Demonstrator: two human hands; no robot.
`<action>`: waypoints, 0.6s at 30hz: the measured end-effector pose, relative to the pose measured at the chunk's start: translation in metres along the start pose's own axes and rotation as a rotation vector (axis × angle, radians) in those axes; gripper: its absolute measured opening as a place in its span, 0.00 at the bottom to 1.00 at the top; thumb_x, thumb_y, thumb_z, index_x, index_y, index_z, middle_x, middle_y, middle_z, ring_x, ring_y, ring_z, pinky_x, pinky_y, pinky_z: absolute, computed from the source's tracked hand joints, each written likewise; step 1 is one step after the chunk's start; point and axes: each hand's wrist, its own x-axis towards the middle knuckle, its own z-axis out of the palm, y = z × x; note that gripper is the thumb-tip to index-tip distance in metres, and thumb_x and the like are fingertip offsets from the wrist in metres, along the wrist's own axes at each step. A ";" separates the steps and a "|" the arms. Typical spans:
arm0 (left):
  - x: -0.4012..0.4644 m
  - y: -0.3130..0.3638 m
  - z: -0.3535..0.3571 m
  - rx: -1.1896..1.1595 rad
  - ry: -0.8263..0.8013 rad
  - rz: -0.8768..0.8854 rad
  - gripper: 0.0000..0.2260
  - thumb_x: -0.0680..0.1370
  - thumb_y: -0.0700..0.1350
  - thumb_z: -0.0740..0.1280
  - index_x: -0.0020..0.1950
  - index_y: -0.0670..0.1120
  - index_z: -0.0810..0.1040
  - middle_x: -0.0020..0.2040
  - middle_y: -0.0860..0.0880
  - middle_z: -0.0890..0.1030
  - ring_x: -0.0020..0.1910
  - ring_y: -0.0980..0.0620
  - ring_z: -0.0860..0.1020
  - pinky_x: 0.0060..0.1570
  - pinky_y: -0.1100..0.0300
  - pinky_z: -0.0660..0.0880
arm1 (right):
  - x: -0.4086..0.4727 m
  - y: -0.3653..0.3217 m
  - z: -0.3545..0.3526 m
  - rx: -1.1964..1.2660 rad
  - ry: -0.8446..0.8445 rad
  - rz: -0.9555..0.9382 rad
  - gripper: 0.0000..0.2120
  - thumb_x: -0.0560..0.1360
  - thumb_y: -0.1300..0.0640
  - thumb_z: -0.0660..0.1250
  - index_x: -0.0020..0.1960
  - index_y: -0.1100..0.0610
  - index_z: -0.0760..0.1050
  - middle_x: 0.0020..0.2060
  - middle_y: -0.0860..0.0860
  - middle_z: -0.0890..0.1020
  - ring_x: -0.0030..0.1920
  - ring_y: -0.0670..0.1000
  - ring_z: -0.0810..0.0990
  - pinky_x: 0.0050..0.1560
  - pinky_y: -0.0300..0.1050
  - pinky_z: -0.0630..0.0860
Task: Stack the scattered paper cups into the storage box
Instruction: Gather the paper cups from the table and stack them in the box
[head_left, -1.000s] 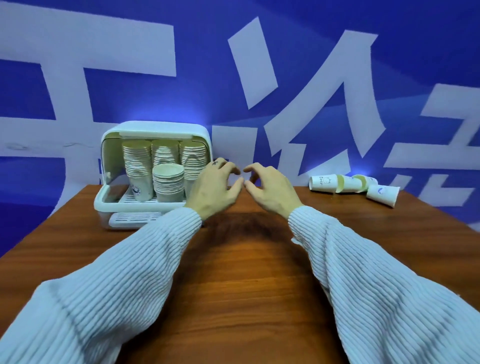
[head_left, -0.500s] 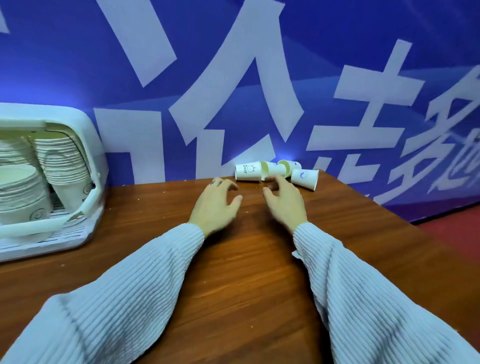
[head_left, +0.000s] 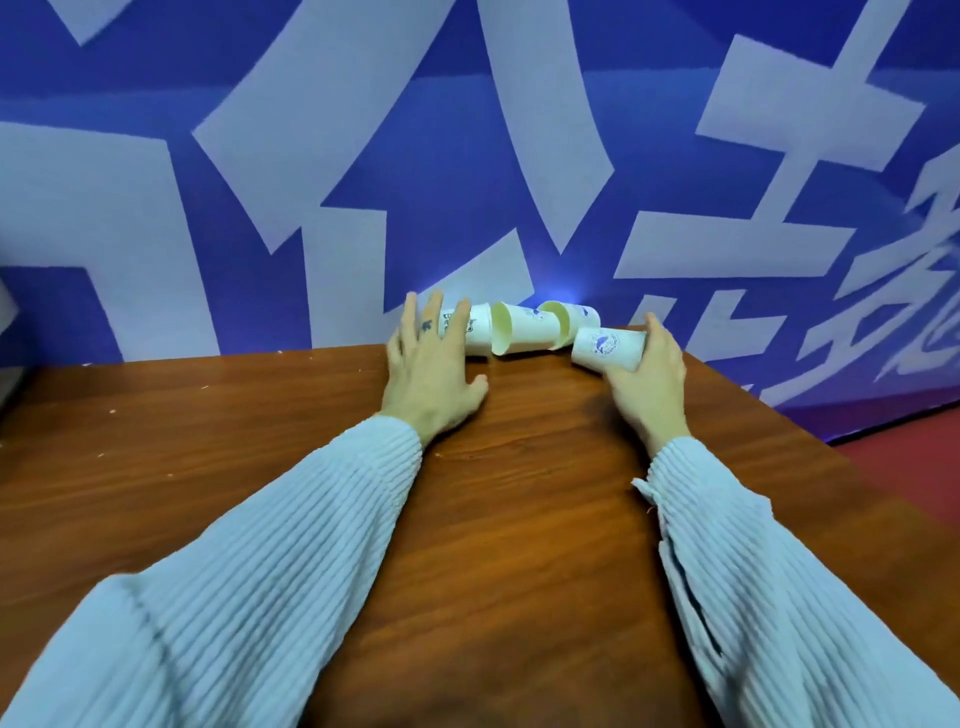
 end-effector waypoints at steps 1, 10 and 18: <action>0.008 -0.001 0.003 0.031 0.020 0.031 0.40 0.75 0.54 0.68 0.82 0.52 0.50 0.83 0.45 0.49 0.81 0.42 0.40 0.77 0.40 0.51 | 0.007 0.004 0.002 0.019 -0.015 0.011 0.41 0.75 0.54 0.72 0.82 0.51 0.56 0.78 0.54 0.63 0.79 0.56 0.59 0.79 0.59 0.60; 0.019 -0.004 0.011 0.309 0.229 0.089 0.30 0.72 0.54 0.71 0.71 0.47 0.69 0.62 0.44 0.71 0.65 0.40 0.67 0.68 0.45 0.62 | 0.007 0.003 0.000 -0.049 -0.048 -0.012 0.40 0.71 0.56 0.74 0.79 0.50 0.62 0.70 0.56 0.69 0.72 0.59 0.67 0.73 0.55 0.67; 0.006 -0.005 0.003 0.143 0.179 0.011 0.25 0.71 0.51 0.72 0.65 0.49 0.69 0.60 0.48 0.77 0.66 0.44 0.71 0.72 0.44 0.61 | -0.004 -0.003 -0.005 0.076 -0.169 0.033 0.33 0.68 0.62 0.79 0.64 0.44 0.65 0.63 0.51 0.71 0.58 0.55 0.78 0.52 0.51 0.80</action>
